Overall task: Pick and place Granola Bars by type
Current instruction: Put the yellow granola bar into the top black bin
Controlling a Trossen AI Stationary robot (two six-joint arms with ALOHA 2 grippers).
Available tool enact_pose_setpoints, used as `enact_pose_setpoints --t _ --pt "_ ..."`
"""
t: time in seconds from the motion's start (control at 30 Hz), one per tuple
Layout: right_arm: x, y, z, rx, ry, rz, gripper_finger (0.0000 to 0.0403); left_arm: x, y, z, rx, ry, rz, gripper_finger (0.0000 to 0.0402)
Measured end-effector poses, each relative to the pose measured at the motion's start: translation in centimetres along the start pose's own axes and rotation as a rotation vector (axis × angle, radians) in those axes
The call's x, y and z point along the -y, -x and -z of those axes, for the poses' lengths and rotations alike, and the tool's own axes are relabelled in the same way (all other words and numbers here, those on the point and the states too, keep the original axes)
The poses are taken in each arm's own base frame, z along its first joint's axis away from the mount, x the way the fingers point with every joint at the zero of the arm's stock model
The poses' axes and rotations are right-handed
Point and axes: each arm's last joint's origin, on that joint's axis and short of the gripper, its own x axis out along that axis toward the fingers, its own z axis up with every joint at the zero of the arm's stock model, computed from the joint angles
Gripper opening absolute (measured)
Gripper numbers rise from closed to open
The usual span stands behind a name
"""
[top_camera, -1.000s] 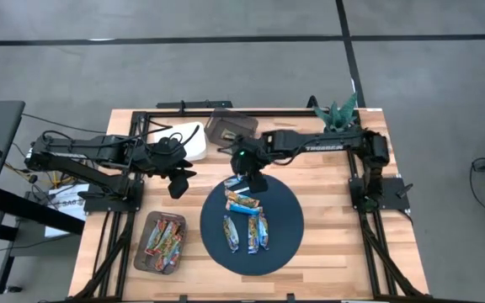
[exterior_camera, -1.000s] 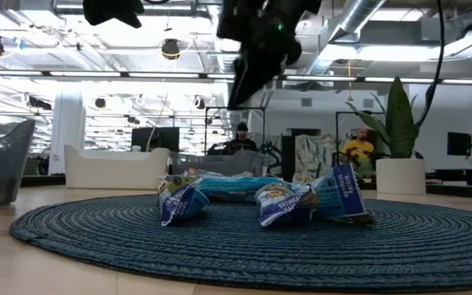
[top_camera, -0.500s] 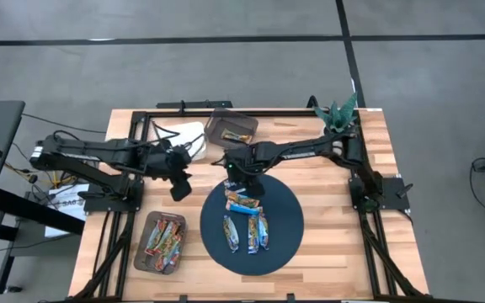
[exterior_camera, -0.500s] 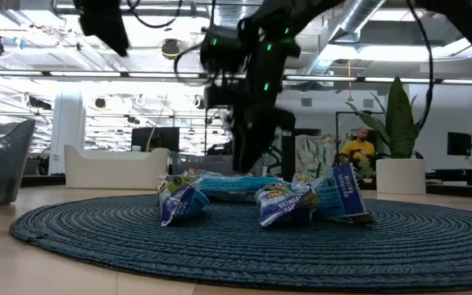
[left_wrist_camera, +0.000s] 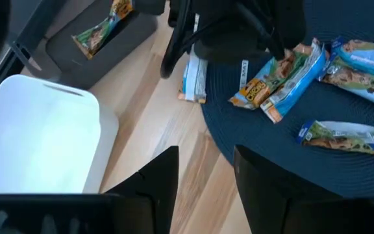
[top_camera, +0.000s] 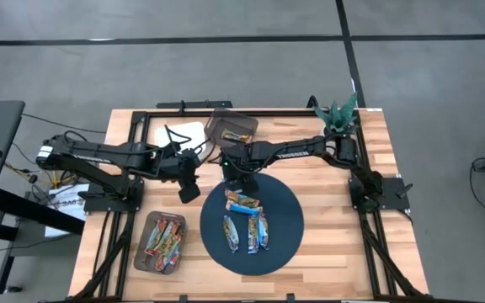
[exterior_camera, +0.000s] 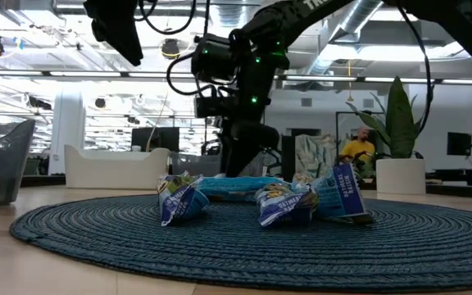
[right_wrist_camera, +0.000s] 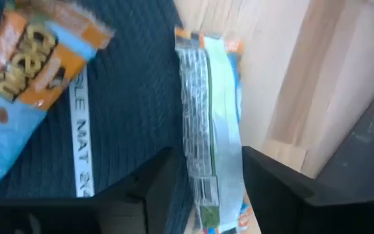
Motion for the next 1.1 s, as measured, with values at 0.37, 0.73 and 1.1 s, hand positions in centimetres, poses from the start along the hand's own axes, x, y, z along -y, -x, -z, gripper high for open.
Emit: enact_pose_setpoints --t 0.37,0.73,1.1 --pt "0.4 -1.4 0.8 -0.053 -0.038 -0.038 0.0059 0.1 0.0 -0.1 0.007 0.011 0.004 0.0141" --pt "2.2 2.0 -1.2 0.011 -0.17 -0.034 0.0029 0.0 0.0 -0.1 0.012 0.011 -0.002 0.0141" --pt "10.5 10.9 -1.3 0.184 -0.454 0.179 0.0021 0.0 0.0 -0.1 0.012 0.005 -0.003 0.0141"
